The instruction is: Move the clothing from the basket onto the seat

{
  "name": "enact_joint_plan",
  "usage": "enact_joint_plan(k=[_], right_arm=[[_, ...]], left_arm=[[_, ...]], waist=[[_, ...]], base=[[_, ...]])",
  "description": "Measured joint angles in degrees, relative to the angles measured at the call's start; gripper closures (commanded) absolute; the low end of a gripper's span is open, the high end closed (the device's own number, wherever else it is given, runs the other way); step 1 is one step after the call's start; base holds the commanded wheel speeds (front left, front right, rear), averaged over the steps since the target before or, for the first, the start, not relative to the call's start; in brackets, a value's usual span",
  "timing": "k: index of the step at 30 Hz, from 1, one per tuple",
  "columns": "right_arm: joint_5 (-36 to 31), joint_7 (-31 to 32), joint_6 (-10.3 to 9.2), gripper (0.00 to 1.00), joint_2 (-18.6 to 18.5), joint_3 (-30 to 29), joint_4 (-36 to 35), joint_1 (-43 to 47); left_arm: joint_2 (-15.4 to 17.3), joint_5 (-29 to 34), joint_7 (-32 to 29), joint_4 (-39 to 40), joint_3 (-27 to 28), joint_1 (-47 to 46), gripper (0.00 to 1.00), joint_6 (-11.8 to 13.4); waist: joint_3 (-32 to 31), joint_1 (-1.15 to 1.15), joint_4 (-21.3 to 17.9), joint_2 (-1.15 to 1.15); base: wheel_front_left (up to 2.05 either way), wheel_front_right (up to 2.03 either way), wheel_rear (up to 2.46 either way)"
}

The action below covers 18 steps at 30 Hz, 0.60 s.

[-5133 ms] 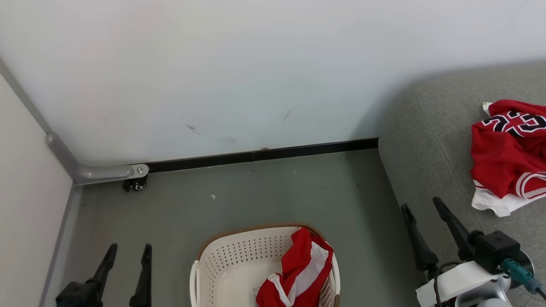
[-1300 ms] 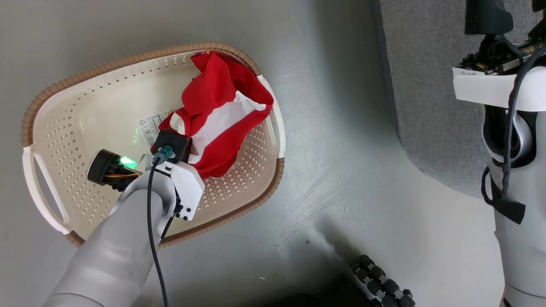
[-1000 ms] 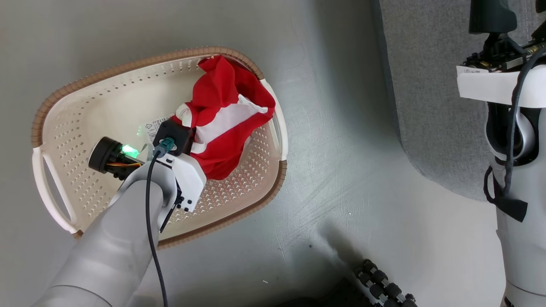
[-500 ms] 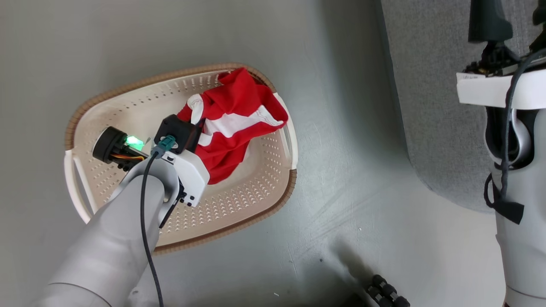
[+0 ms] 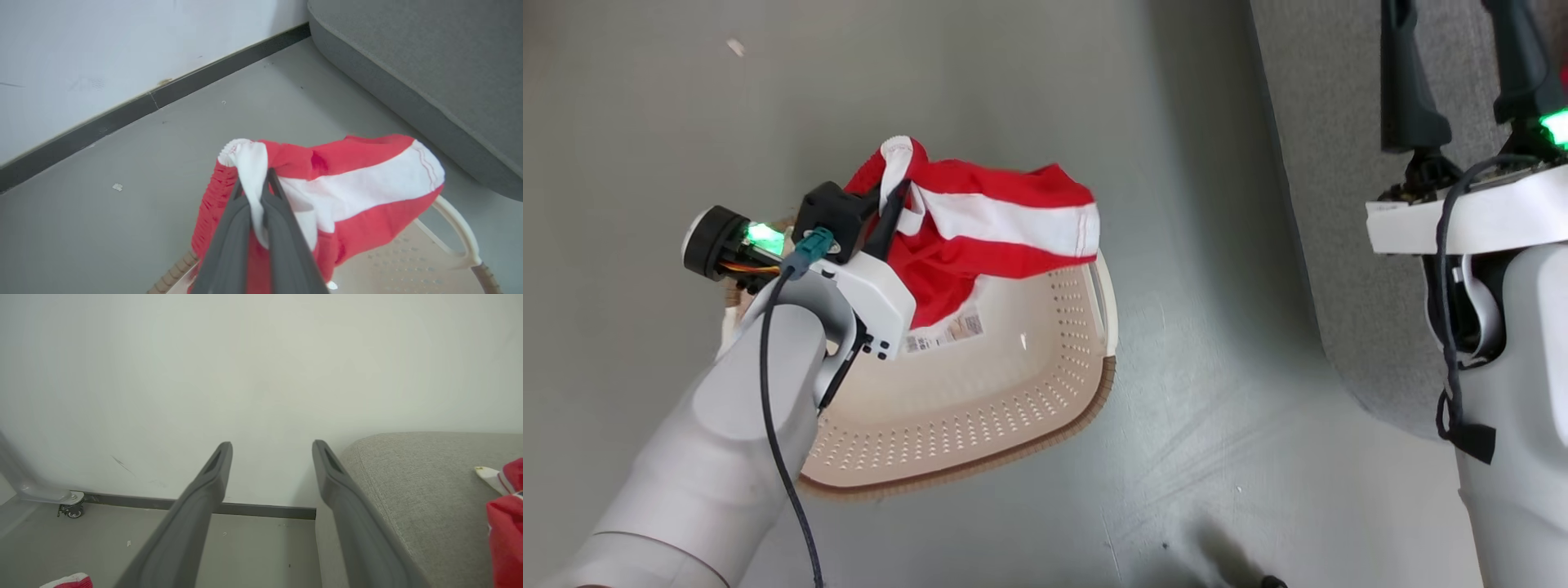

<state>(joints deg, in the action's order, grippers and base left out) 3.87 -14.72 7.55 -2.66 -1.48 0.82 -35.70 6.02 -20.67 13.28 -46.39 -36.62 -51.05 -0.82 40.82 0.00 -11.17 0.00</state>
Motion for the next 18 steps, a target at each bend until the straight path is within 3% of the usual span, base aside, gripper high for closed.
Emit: enact_joint_plan(k=[18], right_arm=[[-2.00, 0.00, 0.00, 0.00, -0.01, 0.52, 4.13, 6.02]], left_arm=[[2.35, -2.53, 0.51, 6.86, 2.57, 1.20, 1.00, -0.43]], waist=[[-11.38, 0.00, 3.65, 0.00]], base=[[0.00, 0.00, 0.00]])
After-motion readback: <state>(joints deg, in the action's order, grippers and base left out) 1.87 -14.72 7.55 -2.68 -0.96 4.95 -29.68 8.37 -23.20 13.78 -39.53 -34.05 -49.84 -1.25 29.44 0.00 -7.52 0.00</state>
